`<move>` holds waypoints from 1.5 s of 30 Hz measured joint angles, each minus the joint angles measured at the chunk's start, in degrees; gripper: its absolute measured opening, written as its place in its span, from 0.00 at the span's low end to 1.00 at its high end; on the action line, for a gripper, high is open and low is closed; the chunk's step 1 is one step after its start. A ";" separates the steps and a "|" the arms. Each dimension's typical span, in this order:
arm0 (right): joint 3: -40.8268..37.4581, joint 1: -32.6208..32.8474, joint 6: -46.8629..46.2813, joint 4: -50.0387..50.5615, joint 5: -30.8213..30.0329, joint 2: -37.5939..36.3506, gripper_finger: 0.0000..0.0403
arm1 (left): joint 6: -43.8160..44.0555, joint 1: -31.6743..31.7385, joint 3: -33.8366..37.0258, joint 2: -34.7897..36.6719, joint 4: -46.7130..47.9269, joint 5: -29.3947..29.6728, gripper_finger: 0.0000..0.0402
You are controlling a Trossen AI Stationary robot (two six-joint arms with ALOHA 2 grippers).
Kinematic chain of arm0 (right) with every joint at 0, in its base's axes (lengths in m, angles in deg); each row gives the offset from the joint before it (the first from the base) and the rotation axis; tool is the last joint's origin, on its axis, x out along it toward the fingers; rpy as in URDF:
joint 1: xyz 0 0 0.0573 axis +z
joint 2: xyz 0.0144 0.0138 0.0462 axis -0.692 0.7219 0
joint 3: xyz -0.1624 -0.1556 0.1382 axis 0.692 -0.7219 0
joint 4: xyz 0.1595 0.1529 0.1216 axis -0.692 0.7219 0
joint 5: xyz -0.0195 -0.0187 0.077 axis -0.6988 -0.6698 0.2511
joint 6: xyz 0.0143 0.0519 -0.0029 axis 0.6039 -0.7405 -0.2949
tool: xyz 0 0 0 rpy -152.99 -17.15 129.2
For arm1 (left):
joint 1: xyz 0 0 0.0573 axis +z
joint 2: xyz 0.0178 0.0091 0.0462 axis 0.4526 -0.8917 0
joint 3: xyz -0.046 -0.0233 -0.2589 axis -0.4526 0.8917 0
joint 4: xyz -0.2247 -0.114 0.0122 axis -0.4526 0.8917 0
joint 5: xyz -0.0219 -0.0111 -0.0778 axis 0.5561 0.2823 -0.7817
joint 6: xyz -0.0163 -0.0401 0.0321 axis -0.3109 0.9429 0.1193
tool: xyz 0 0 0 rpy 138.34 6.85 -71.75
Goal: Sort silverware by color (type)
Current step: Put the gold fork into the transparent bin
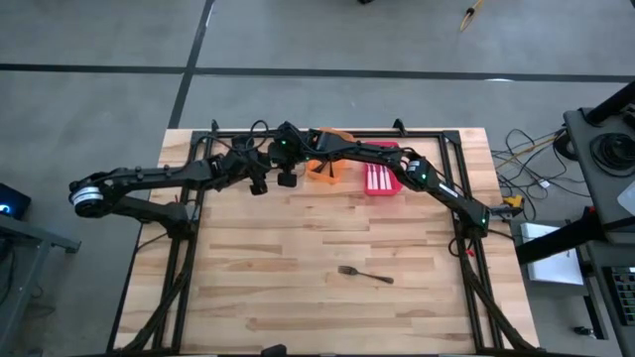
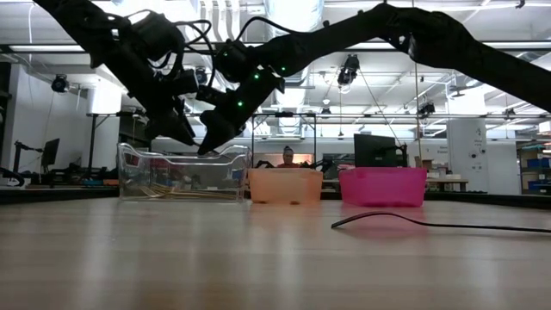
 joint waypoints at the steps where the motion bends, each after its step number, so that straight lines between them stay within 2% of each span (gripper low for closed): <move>1: 0.00 0.00 -0.16 -0.02 0.67 0.00 0.07 | -0.24 0.01 0.00 0.00 0.04 0.26 0.34; 6: 0.00 0.00 -0.12 -0.17 1.26 0.00 0.07 | -2.76 0.00 -0.04 0.00 0.49 2.91 0.35; 21: 0.00 0.00 -1.78 -0.27 1.48 0.00 0.07 | -2.00 0.10 0.02 -0.02 1.99 2.17 0.26; 25: 0.26 0.08 -2.92 0.05 -1.99 0.00 0.07 | -1.43 0.18 0.02 -0.02 2.08 1.70 0.29; 28: 0.33 0.09 -2.10 0.06 -2.30 0.00 0.07 | -1.12 0.16 0.04 0.04 2.05 1.34 0.33; 33: 0.37 0.15 -2.21 0.16 -0.17 0.00 0.07 | -1.39 0.16 0.07 0.11 1.99 0.89 0.41; 36: 0.37 0.24 -2.71 0.23 0.88 0.00 0.07 | -2.85 0.16 0.09 0.13 2.03 0.41 0.42; 45: 0.39 0.31 -3.61 0.21 1.40 0.00 0.07 | -2.50 0.76 0.31 0.14 2.03 -1.02 0.33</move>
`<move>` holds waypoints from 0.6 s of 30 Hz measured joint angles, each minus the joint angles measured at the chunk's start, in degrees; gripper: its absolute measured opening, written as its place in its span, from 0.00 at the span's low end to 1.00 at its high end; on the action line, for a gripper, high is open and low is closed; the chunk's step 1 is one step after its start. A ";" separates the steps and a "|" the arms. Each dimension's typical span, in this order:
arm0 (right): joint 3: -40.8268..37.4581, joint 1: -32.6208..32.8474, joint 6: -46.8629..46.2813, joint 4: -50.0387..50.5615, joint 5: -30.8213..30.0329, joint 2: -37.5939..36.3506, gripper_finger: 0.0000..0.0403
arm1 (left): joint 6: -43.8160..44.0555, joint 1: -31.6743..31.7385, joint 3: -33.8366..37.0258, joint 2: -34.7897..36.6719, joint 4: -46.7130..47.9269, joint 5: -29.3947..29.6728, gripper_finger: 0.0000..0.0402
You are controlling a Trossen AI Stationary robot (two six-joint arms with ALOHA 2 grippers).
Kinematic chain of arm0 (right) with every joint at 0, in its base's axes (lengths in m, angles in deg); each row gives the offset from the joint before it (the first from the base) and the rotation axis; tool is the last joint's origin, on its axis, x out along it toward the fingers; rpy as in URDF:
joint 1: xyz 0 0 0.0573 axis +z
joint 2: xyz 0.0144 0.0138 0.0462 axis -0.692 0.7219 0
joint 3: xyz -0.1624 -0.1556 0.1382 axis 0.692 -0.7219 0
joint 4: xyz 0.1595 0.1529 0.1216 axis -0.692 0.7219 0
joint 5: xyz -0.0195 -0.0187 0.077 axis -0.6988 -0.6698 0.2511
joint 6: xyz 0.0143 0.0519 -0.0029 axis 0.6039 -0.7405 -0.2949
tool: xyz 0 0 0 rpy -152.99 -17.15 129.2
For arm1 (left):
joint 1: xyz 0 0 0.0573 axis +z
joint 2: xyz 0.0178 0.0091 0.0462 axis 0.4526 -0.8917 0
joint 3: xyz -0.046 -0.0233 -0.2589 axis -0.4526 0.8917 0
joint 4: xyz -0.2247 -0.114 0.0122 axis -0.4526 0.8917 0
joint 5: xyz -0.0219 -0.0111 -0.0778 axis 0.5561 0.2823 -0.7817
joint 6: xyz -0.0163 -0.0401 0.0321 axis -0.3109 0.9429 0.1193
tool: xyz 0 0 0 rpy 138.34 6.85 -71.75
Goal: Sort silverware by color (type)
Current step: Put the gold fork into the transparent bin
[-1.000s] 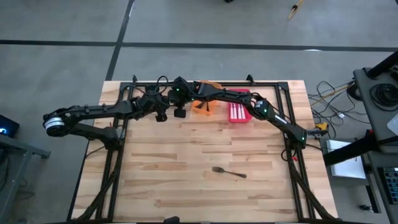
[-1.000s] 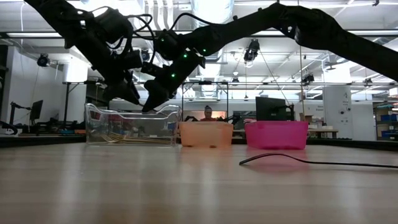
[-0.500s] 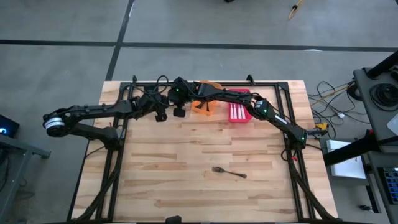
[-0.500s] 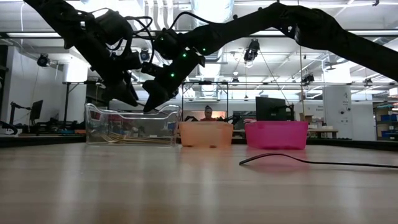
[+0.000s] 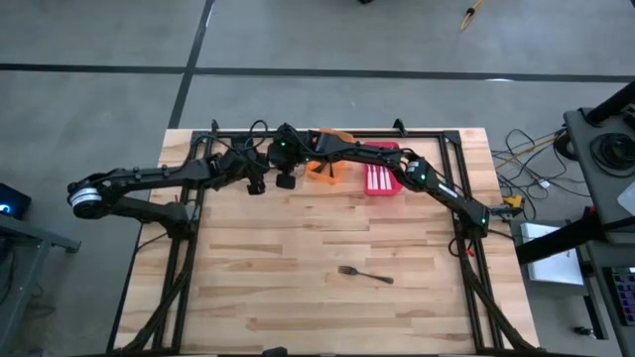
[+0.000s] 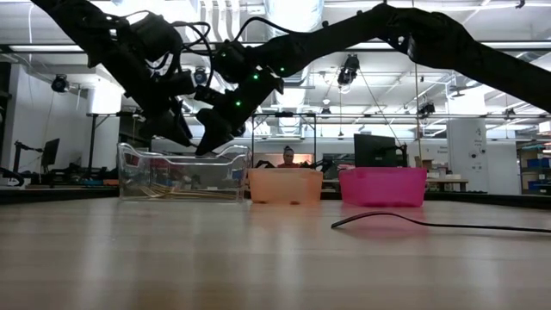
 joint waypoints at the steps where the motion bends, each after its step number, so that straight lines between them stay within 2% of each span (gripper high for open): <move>1: 0.01 0.00 -0.50 -0.09 0.28 0.00 0.07 | 0.00 0.17 0.02 0.01 -0.02 -0.05 0.32; 11: 0.01 0.00 -0.87 -0.16 -0.09 0.00 0.07 | 0.92 0.34 -0.26 0.01 0.45 -0.09 0.30; 16: 0.01 0.17 5.25 0.04 -8.24 -0.23 0.07 | 3.26 0.10 -2.13 0.15 5.30 -1.21 0.34; 18: 0.01 0.20 6.88 1.00 -8.75 -0.36 0.07 | 3.42 0.06 -2.13 0.12 4.87 -1.18 0.38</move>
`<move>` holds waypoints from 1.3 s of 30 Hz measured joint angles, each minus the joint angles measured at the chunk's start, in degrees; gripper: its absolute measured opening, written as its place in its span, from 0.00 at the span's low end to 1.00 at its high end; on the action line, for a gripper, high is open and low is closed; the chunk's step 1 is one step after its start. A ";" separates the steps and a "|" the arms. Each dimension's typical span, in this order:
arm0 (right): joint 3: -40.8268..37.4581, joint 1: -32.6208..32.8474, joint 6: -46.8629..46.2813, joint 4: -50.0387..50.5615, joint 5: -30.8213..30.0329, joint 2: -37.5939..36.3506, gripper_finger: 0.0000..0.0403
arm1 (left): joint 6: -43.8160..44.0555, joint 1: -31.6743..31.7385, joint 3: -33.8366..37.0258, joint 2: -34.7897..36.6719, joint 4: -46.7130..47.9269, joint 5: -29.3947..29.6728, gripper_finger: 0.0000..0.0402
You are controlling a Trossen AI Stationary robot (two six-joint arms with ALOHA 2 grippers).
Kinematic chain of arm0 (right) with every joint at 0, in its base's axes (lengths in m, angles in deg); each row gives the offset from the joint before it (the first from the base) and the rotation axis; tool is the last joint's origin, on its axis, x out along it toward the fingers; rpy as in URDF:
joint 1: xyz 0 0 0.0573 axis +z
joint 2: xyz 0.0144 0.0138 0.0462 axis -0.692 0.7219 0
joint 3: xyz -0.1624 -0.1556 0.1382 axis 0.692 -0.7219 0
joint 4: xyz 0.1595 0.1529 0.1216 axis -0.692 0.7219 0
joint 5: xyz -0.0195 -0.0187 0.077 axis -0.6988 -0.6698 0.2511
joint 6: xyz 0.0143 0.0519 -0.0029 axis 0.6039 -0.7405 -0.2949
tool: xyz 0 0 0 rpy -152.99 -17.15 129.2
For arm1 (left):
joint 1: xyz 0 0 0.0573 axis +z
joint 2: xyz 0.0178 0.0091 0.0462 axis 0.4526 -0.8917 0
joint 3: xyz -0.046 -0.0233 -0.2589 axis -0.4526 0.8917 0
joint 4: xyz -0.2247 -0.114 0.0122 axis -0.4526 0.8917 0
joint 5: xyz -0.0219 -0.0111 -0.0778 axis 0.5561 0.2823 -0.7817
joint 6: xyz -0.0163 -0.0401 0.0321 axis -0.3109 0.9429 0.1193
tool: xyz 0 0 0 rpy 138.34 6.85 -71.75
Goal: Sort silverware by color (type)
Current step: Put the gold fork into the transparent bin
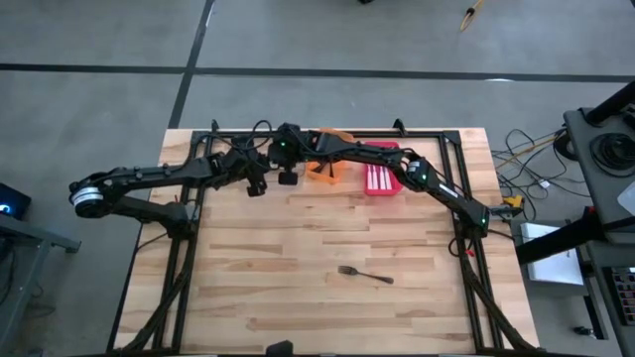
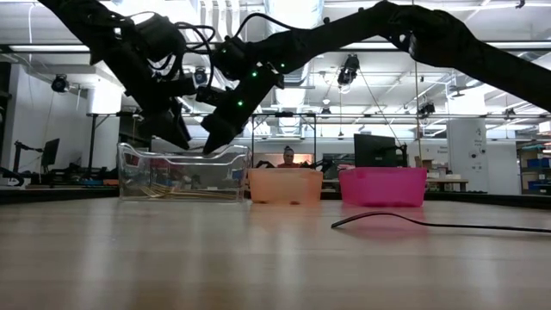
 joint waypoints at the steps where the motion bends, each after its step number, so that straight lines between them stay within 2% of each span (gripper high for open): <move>1: 0.00 -0.02 0.24 0.01 -0.12 -0.16 0.07 | -0.41 0.00 0.06 0.00 -0.49 0.53 0.40; 6: 0.42 -0.04 -0.53 1.71 -0.72 -0.91 0.07 | -3.27 0.14 0.68 -0.74 -3.67 2.68 0.51; 11: 0.66 0.48 -3.60 1.21 0.22 -1.75 0.07 | -4.89 0.16 0.95 -3.17 -5.65 2.54 0.57; 18: 0.63 0.79 -5.47 1.62 5.78 -1.76 0.04 | -3.53 0.49 0.86 -7.51 -8.81 3.83 0.55; 25: 0.52 0.72 -7.13 1.77 6.35 -1.74 0.04 | -3.31 0.46 0.86 -8.70 -9.62 6.44 0.49; 31: 0.52 0.72 -7.22 1.64 6.34 -1.74 0.04 | -3.35 0.46 0.86 -8.28 -9.63 6.48 0.38; 34: 0.52 0.72 -7.29 1.63 6.34 -1.69 0.04 | -3.36 0.46 0.86 -8.26 -9.63 6.48 0.26; 37: 0.50 0.72 -7.59 1.64 6.24 -1.67 0.04 | -3.20 0.46 0.86 -8.26 -9.64 6.45 0.09; 39: 0.50 0.66 -8.14 1.61 6.10 -1.65 0.05 | -2.48 0.46 0.86 -8.26 -9.62 6.13 0.03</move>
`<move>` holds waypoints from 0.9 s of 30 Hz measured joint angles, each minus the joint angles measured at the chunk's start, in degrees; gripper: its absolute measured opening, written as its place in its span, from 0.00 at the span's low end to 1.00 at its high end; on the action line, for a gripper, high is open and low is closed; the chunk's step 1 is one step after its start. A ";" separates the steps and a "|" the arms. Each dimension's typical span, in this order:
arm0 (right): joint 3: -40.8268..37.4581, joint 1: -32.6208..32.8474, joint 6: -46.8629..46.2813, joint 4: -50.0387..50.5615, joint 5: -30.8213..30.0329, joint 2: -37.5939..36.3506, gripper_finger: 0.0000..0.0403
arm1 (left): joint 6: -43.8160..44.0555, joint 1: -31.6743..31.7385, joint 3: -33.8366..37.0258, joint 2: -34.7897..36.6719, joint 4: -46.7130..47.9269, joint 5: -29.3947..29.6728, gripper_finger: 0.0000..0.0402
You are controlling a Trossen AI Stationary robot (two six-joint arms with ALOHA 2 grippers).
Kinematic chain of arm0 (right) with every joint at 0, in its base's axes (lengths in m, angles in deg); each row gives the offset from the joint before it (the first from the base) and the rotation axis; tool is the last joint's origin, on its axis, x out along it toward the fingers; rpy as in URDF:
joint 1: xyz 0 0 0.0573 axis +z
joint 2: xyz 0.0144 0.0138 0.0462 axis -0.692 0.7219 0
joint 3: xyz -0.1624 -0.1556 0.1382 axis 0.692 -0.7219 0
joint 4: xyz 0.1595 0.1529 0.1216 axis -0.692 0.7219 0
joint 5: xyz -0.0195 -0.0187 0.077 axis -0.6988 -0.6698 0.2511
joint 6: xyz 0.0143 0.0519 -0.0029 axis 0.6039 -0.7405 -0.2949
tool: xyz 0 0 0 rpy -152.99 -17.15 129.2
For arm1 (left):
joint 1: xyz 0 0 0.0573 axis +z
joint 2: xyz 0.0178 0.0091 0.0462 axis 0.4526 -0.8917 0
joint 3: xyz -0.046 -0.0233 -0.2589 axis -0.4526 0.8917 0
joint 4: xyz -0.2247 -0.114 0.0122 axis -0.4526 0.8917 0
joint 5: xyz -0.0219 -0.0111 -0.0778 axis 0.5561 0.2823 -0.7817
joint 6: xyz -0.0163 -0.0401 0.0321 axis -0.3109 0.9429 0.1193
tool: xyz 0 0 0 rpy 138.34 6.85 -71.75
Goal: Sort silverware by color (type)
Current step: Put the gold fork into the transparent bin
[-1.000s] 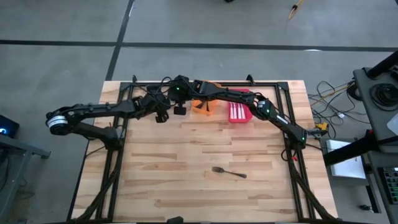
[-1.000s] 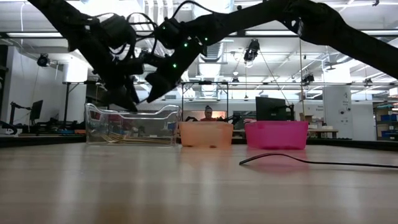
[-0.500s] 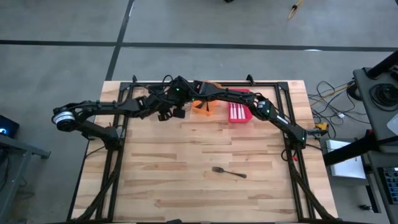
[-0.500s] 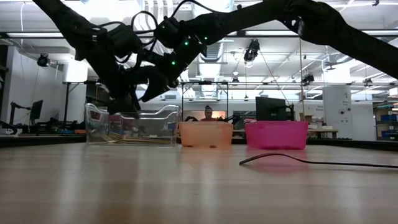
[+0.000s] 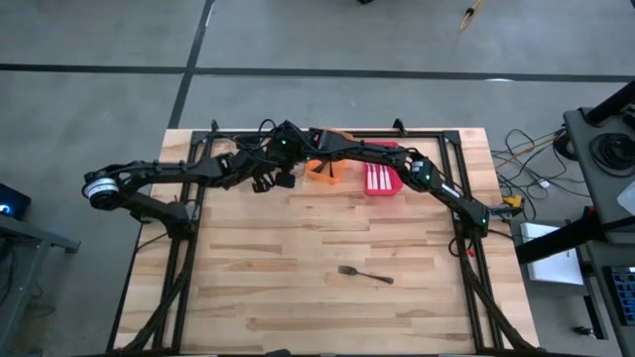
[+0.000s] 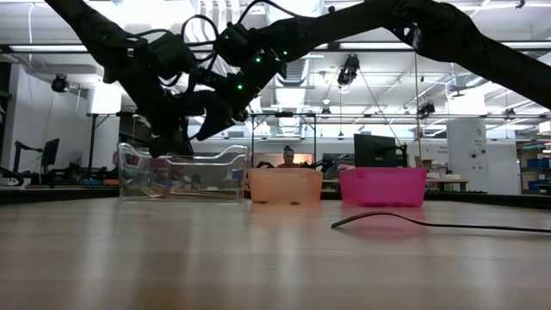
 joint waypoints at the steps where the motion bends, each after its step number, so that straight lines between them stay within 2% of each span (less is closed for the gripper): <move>1: 0.00 -0.01 -0.05 0.02 0.00 0.00 0.06 | 0.38 0.00 0.00 0.00 0.06 -0.47 0.02; 11: -0.11 -0.03 -0.89 0.21 0.00 0.17 0.28 | 1.61 0.00 -0.04 0.11 0.98 -1.18 0.00; 15: -0.11 -0.12 -1.51 0.44 0.00 -0.12 0.29 | 2.20 0.94 -0.30 0.14 2.91 -1.71 0.00; 22: -0.15 -0.05 -1.12 6.41 -0.02 -3.57 0.29 | 3.15 2.91 -0.54 0.13 7.06 -1.68 0.00; 27: -0.17 -0.07 -1.10 12.64 -0.02 -6.51 0.29 | 3.06 3.16 -4.08 0.11 12.88 -4.28 0.00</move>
